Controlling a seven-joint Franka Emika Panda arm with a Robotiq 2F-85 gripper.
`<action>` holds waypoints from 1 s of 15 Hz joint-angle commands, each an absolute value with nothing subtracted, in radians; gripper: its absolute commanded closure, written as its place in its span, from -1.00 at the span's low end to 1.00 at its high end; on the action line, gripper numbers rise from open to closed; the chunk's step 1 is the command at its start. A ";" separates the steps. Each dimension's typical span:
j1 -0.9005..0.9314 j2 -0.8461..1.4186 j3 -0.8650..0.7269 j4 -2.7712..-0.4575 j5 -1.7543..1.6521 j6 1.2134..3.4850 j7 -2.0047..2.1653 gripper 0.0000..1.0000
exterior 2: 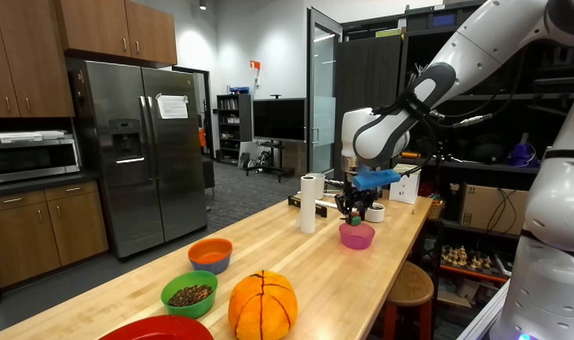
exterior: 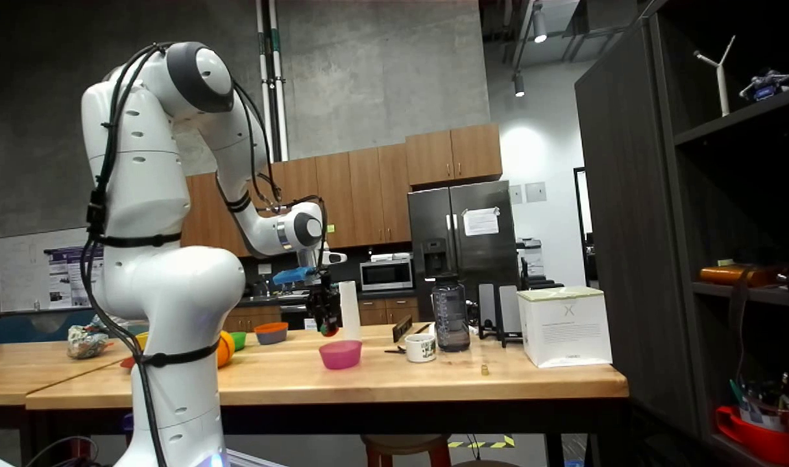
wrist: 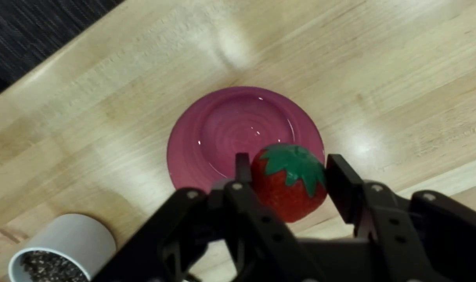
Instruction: Remove the pink bowl from the stacked bowls, then put the strawberry in the pink bowl
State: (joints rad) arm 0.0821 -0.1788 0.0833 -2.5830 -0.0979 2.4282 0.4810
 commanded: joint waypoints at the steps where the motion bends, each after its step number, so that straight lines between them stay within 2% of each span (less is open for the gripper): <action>1: 0.042 -0.249 0.093 -2.652 -0.112 2.432 0.481 0.50; 13: -0.015 -0.235 0.113 -2.700 -0.171 2.528 0.496 0.50; 14: -0.016 -0.236 0.115 -2.701 -0.175 2.533 0.496 0.23; 15: -0.015 -0.238 0.118 -2.703 -0.179 2.535 0.494 -0.27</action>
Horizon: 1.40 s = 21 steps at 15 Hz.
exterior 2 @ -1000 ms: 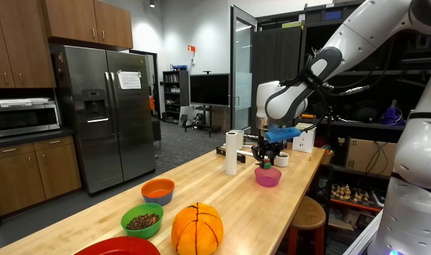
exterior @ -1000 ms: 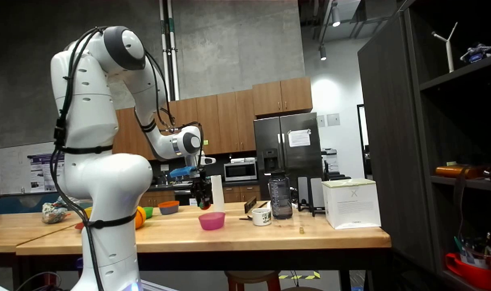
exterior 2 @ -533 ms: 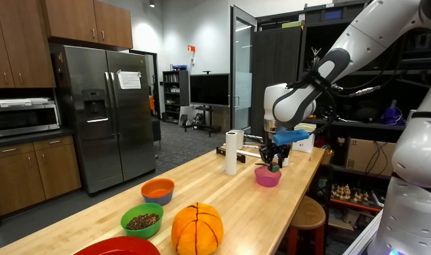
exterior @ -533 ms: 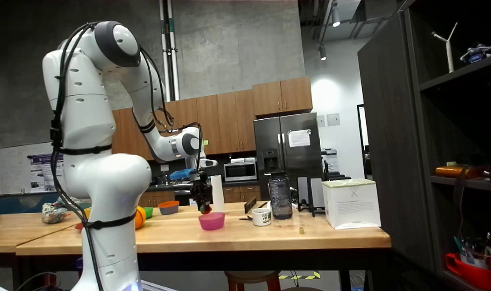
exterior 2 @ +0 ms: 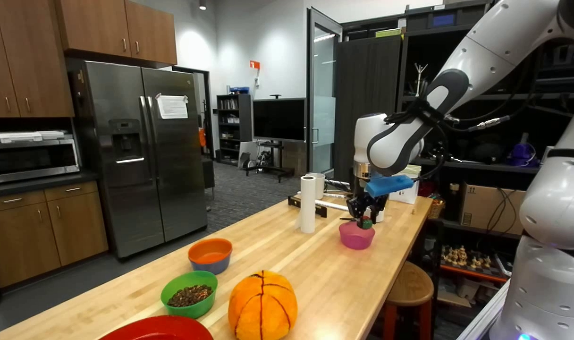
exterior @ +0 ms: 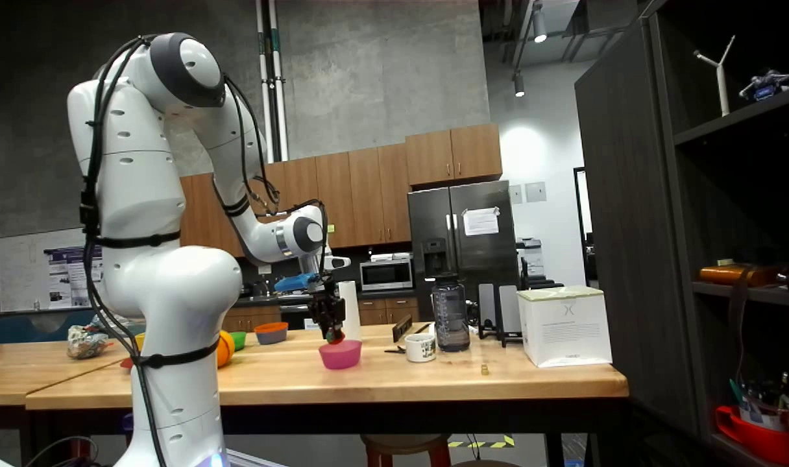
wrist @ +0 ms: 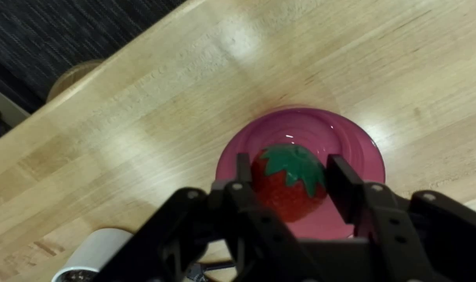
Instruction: Remove the pink bowl from the stacked bowls, then put the strawberry in the pink bowl
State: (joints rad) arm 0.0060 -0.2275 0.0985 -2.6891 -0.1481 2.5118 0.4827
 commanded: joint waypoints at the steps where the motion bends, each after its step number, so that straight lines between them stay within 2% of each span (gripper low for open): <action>1: -0.013 -0.240 0.121 -2.703 -0.182 2.535 0.495 -0.42; 3: -0.008 -0.248 0.129 -2.703 -0.180 2.535 0.492 -0.72; 5: -0.003 -0.256 0.138 -2.703 -0.174 2.532 0.491 -0.94; 6: 0.003 -0.259 0.142 -2.700 -0.165 2.524 0.484 -0.99; 21: 0.136 -0.359 0.160 -2.685 0.029 2.430 0.277 -1.00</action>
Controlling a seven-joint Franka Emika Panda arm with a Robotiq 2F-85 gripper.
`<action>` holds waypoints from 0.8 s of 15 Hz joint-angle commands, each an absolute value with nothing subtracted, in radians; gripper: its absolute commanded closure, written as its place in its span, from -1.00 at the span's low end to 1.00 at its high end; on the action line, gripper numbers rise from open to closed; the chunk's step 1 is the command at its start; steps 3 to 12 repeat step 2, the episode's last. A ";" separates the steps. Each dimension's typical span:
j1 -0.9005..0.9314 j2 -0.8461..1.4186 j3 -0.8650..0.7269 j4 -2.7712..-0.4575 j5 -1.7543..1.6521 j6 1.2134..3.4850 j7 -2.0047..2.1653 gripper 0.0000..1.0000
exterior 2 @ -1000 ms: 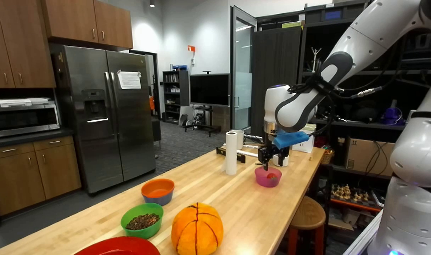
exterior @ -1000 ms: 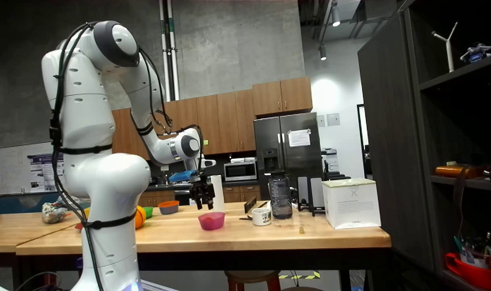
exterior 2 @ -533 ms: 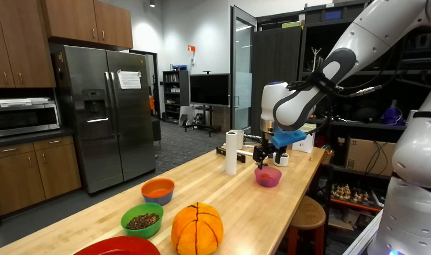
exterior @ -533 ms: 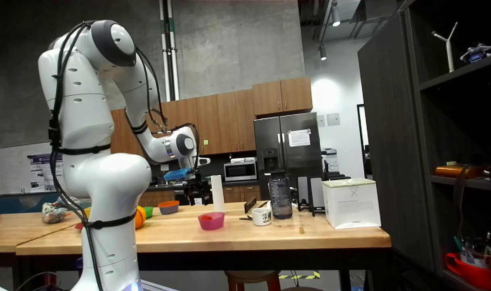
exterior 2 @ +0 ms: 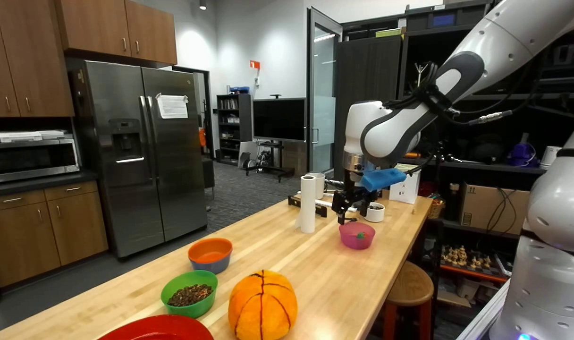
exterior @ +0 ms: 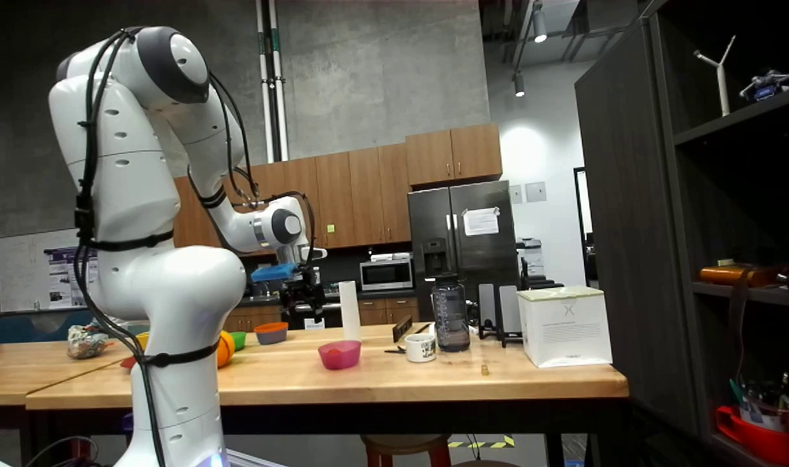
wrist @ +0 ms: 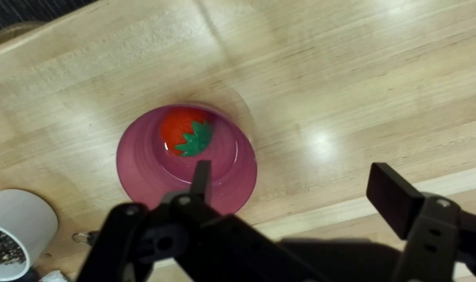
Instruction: Remove the pink bowl from the stacked bowls, then put the strawberry in the pink bowl
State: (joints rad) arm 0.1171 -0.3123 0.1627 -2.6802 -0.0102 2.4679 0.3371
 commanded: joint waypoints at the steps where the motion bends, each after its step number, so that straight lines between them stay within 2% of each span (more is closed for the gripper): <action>1: 0.139 -0.367 0.163 -2.686 0.030 2.425 0.272 -1.00; 12: 0.143 -0.373 0.164 -2.681 0.033 2.406 0.268 -1.00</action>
